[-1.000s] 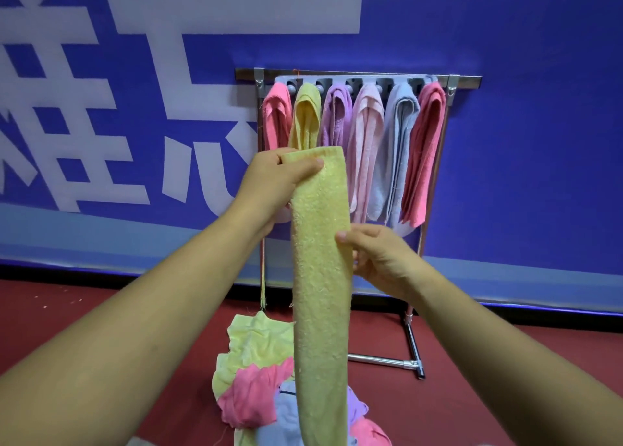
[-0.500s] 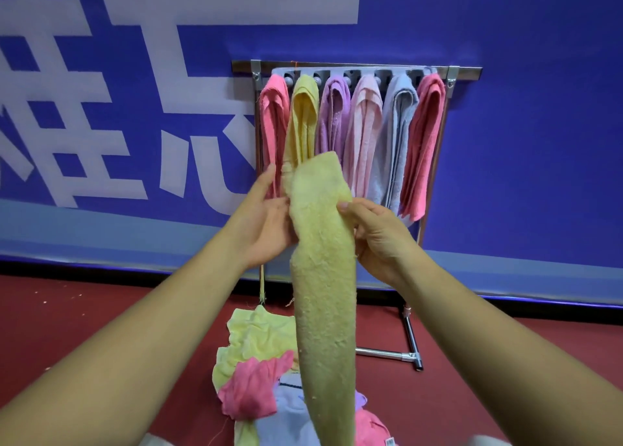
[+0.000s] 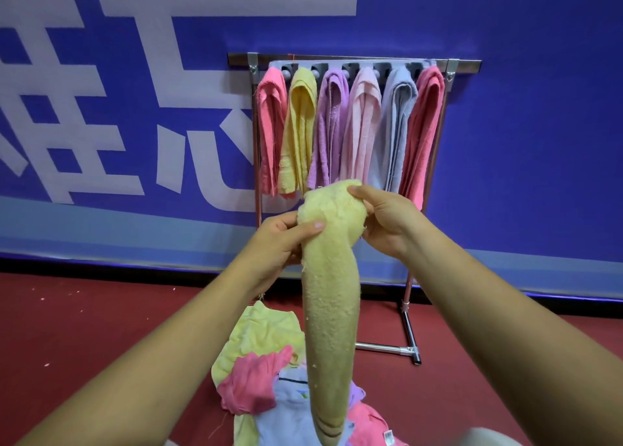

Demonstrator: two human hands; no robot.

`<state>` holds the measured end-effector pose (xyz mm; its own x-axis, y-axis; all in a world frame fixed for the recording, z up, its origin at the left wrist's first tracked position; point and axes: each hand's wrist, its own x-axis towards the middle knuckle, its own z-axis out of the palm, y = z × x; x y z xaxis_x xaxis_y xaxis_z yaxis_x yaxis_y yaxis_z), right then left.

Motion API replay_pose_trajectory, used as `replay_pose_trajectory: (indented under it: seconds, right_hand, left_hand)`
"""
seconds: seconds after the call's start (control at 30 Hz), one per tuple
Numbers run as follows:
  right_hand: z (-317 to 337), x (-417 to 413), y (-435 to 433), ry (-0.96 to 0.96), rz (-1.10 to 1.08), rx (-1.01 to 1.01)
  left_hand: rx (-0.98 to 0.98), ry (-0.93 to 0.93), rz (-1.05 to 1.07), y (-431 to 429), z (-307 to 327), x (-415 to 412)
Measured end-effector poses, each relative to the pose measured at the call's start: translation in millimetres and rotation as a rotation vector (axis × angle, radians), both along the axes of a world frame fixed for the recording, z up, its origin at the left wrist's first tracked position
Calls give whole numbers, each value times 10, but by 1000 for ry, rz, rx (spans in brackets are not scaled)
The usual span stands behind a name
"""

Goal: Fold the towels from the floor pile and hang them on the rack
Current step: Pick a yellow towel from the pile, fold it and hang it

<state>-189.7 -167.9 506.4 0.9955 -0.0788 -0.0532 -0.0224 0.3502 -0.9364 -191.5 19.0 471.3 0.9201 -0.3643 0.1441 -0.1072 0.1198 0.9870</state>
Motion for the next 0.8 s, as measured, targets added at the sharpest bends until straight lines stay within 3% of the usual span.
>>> replay_pose_trajectory:
  seconds: [0.13,0.27,0.4,0.63,0.7,0.8]
  right_hand:
    - [-134,-49,-18,51,165,88]
    - [-348,-143,-57,3,297,12]
    - [-513,-251,-30,69,424,-98]
    - [-529,-219,-14,-114,320,-82]
    - [-456,-195,-2,-123,231,-30]
    - [-348,-157,-1,-138,105,12]
  left_hand:
    - [-142,48,74,-72,98,59]
    - [-208,70,164,-66,198,116]
    - [-209,97,190,-6,257,173]
    - [-242,213,229,4,214,226]
    - [-278,242,162,-27,184,201]
    - [-122,267,-11,-19,54,157]
